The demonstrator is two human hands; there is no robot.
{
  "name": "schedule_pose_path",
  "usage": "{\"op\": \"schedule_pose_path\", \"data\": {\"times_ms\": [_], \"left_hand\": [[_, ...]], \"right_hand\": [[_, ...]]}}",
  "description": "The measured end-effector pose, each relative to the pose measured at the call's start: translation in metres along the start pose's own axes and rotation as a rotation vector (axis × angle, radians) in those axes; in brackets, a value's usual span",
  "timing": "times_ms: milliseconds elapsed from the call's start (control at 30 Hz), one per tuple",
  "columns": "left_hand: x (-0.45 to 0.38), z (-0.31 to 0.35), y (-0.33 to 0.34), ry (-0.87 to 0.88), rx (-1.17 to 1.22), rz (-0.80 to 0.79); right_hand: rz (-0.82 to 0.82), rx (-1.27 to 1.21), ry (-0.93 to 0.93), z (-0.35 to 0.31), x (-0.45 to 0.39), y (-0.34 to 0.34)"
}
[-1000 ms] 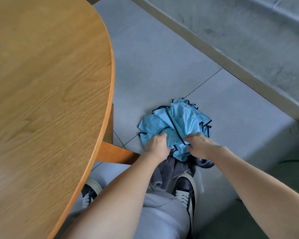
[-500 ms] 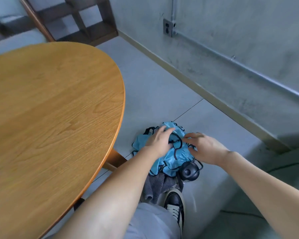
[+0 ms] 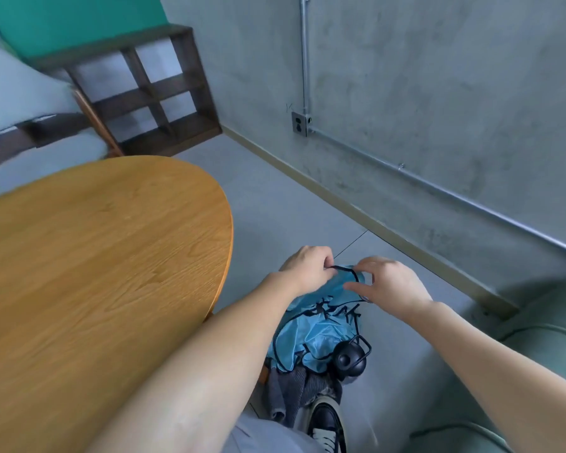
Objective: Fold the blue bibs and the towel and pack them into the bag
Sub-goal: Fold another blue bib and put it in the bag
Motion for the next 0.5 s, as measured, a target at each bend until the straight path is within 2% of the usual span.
{"op": "schedule_pose_path", "data": {"times_ms": [100, 267, 400, 500], "left_hand": [[0.005, 0.015, -0.034, 0.002, 0.030, 0.076], [0.019, 0.031, -0.107, 0.030, 0.042, 0.221], [0.033, 0.040, -0.169, 0.044, 0.034, 0.315], [0.048, 0.048, -0.210, 0.063, -0.063, 0.309]], "right_hand": [[0.131, -0.012, 0.080, -0.021, -0.010, -0.017], [0.318, -0.046, 0.086, -0.072, -0.026, -0.066], [0.416, -0.125, 0.022, -0.113, -0.034, -0.120], [0.487, -0.175, -0.043, -0.147, -0.043, -0.169]]}}
Point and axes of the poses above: each hand's wrist, its own x-axis away from the middle knuckle, its own y-axis out of the palm, z = x × y, the point moved 4 cm from there along -x, towards the middle knuckle, and after that the axes turned 8 degrees about z, right-handed, at the moved point
